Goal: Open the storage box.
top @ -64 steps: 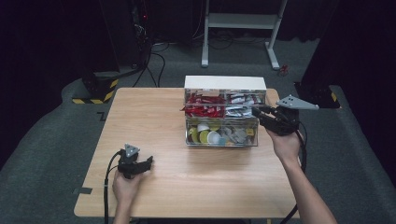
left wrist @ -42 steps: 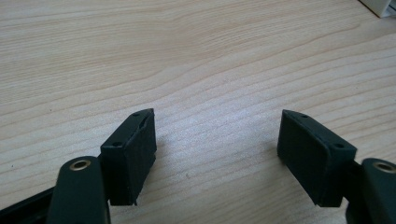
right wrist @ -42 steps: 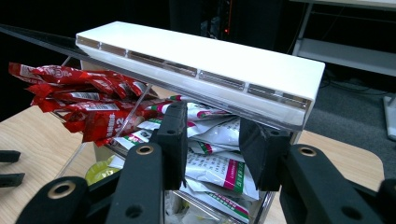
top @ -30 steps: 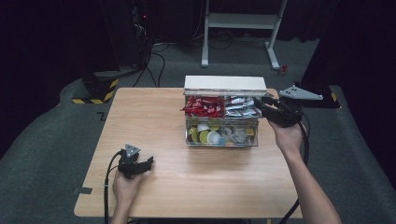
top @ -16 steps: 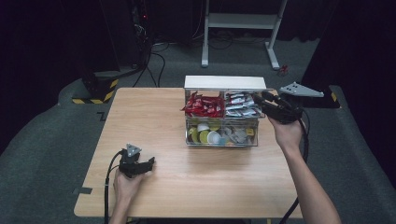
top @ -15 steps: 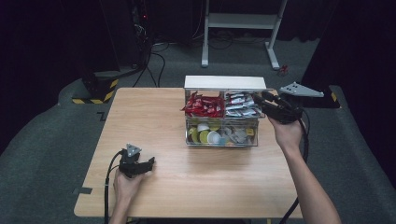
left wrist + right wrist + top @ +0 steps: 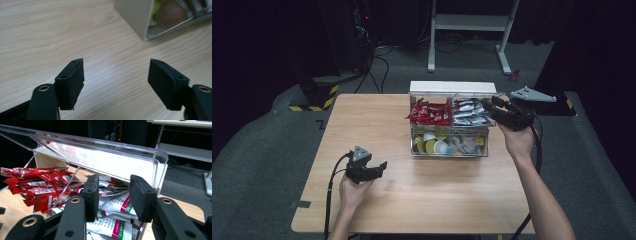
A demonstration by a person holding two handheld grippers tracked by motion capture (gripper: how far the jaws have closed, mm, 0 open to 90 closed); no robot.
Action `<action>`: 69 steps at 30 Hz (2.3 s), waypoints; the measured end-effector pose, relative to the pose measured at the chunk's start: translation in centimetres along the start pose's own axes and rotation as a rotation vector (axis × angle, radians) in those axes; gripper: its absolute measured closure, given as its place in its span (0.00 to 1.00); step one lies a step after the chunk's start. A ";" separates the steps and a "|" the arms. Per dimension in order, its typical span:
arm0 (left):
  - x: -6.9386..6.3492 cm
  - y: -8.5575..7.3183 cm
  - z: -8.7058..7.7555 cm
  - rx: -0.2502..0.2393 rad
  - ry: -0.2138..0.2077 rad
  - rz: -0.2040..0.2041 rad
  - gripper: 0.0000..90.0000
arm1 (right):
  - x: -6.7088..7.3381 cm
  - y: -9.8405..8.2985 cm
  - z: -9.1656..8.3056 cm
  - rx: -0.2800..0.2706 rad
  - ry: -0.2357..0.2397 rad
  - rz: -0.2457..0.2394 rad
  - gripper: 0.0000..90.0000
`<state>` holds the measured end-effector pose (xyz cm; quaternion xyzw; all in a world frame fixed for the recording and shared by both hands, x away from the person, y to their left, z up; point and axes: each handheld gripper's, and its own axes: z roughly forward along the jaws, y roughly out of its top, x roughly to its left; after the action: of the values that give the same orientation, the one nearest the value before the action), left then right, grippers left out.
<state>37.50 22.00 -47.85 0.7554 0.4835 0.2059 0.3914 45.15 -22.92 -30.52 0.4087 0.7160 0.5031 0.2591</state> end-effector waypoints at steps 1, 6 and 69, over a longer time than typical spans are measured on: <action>-0.2 0.3 0.0 -0.003 -0.010 0.002 0.33 | 0.0 0.0 0.0 0.000 0.000 0.001 0.67; -1.0 1.8 -0.4 -0.014 -0.057 0.021 0.35 | -0.1 0.0 0.1 0.002 0.004 0.004 0.67; -6.0 17.8 -0.4 -0.137 -0.074 0.083 0.78 | -0.2 -0.1 0.4 0.013 0.023 0.027 0.64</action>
<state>44.65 12.79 -33.09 0.7535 0.4217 0.2265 0.4507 45.54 -22.94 -30.72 0.4143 0.7165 0.5066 0.2414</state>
